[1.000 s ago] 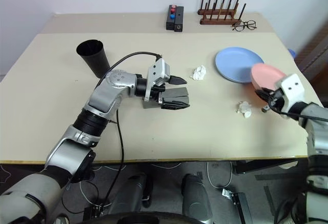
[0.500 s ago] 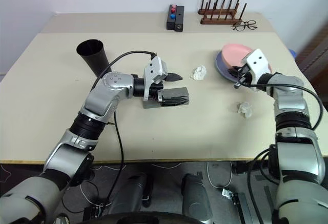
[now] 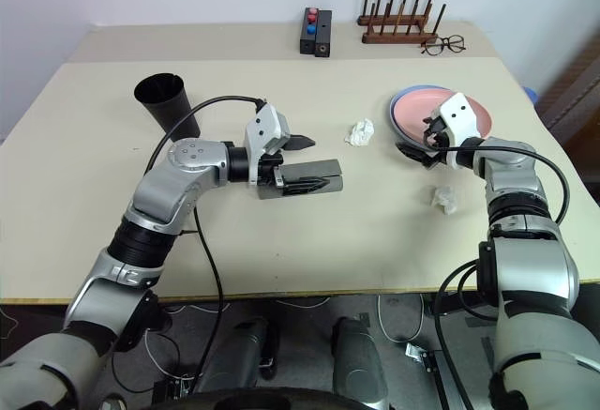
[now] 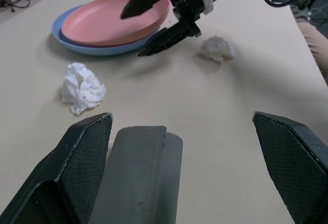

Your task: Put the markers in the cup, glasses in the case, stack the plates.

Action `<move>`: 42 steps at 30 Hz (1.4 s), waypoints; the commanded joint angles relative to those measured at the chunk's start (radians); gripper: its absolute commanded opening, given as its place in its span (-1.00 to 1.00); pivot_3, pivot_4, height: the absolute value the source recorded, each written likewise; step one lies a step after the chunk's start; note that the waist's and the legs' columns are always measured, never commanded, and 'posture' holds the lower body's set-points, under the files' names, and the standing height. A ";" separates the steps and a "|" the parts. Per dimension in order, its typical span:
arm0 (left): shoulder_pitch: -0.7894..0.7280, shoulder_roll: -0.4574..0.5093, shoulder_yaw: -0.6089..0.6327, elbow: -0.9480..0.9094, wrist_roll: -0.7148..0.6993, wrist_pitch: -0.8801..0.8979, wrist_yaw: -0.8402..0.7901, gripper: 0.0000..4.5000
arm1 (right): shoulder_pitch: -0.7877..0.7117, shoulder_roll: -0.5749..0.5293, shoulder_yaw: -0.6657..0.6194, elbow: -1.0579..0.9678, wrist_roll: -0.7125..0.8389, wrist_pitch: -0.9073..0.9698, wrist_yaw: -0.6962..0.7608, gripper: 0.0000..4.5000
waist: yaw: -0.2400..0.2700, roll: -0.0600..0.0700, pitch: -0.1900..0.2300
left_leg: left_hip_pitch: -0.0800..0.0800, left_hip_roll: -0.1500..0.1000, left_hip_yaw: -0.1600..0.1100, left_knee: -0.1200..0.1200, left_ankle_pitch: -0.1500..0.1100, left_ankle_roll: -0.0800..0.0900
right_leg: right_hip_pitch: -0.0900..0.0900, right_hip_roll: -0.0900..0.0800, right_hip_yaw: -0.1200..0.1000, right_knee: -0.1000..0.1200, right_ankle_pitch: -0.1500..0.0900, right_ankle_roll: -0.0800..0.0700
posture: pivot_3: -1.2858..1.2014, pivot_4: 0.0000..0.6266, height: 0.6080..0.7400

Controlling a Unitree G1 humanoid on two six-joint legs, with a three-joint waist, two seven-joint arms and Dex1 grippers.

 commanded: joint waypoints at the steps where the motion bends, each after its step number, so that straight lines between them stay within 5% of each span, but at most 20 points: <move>1: -0.001 0.001 -0.009 -0.033 -0.025 -0.010 -0.032 1.00 | 0.020 -0.054 -0.059 -0.173 0.095 0.085 0.127 0.96 | 0.001 0.000 0.000 | 0.000 0.000 0.000 0.000 0.000 0.000 | 0.000 0.000 0.000 0.000 0.000 0.000 | 0.03 -0.52 1.00; 8: -0.018 0.004 -0.047 0.004 -0.026 -0.042 -0.105 1.00 | 0.340 -0.223 -0.162 -0.667 0.256 0.390 0.267 0.96 | 0.019 0.001 0.000 | -0.001 0.000 -0.001 0.000 0.000 0.000 | 0.000 0.000 0.000 0.000 0.000 0.000 | 0.03 -0.52 1.00; 14: -0.043 -0.018 -0.056 0.055 -0.019 -0.076 -0.126 1.00 | 0.563 -0.301 -0.253 -0.832 0.319 0.524 0.251 0.96 | 0.019 0.001 0.000 | 0.000 0.001 0.000 0.001 0.000 0.000 | 0.000 0.000 0.000 0.000 -0.002 -0.004 | 0.03 -0.52 1.00; 22: -0.063 -0.020 -0.055 0.080 -0.011 -0.091 -0.142 1.00 | 0.684 -0.260 -0.223 -0.829 0.320 0.554 0.226 0.96 | 0.023 0.001 0.000 | 0.000 0.001 0.000 0.001 0.000 0.000 | 0.000 0.000 0.001 0.000 -0.002 -0.004 | 0.03 -0.52 1.00; 32: -0.070 0.015 -0.037 0.061 -0.010 -0.079 -0.129 1.00 | 0.603 -0.190 -0.118 -0.609 0.229 0.422 0.193 0.96 | 0.022 0.001 0.000 | 0.000 0.001 0.000 0.001 0.000 0.000 | 0.000 0.000 0.001 0.000 -0.002 -0.004 | 0.03 -0.52 1.00; 40: -0.057 0.026 -0.032 0.050 -0.011 -0.073 -0.109 1.00 | 0.547 -0.188 -0.127 -0.599 0.236 0.387 0.182 -0.73 | 0.021 0.001 0.000 | 0.000 0.001 0.000 0.001 0.000 0.000 | 0.000 0.000 0.001 0.000 -0.002 -0.003 | 0.03 -0.52 1.00; 42: -0.055 0.024 -0.031 0.048 -0.012 -0.071 -0.101 1.00 | 0.528 -0.188 -0.146 -0.609 0.248 0.376 0.164 -0.73 | 0.021 0.001 0.000 | 0.000 0.001 0.000 0.001 0.000 0.000 | 0.000 0.000 0.001 0.000 -0.002 -0.003 | 0.03 -0.52 1.00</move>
